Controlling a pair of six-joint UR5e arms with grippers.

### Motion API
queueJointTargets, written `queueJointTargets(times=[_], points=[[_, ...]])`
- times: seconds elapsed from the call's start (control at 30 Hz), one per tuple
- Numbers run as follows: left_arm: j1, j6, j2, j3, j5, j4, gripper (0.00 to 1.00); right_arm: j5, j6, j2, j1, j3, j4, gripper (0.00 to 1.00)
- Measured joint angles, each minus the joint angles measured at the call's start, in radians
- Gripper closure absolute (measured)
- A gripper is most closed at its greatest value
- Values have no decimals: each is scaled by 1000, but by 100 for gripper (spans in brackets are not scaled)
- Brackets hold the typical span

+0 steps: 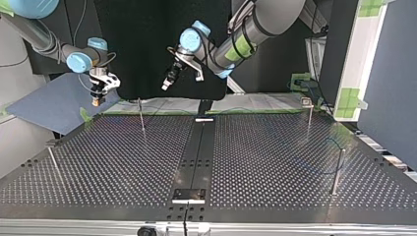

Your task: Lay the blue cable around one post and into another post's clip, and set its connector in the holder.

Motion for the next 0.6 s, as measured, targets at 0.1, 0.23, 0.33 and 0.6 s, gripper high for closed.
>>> queueJointTargets(times=[0.1,0.23,0.33,0.6], points=[[0,-23,-1,-2,6,0,2,0,0,0,0,0,0,100],[1,-47,-1,-1,27,2,2,0,0,0,0,0,0,100],[1,-53,-1,-1,29,2,2,0,0,0,0,0,0,100],[2,-56,-2,-1,24,2,2,-2,0,0,0,0,0,100]])
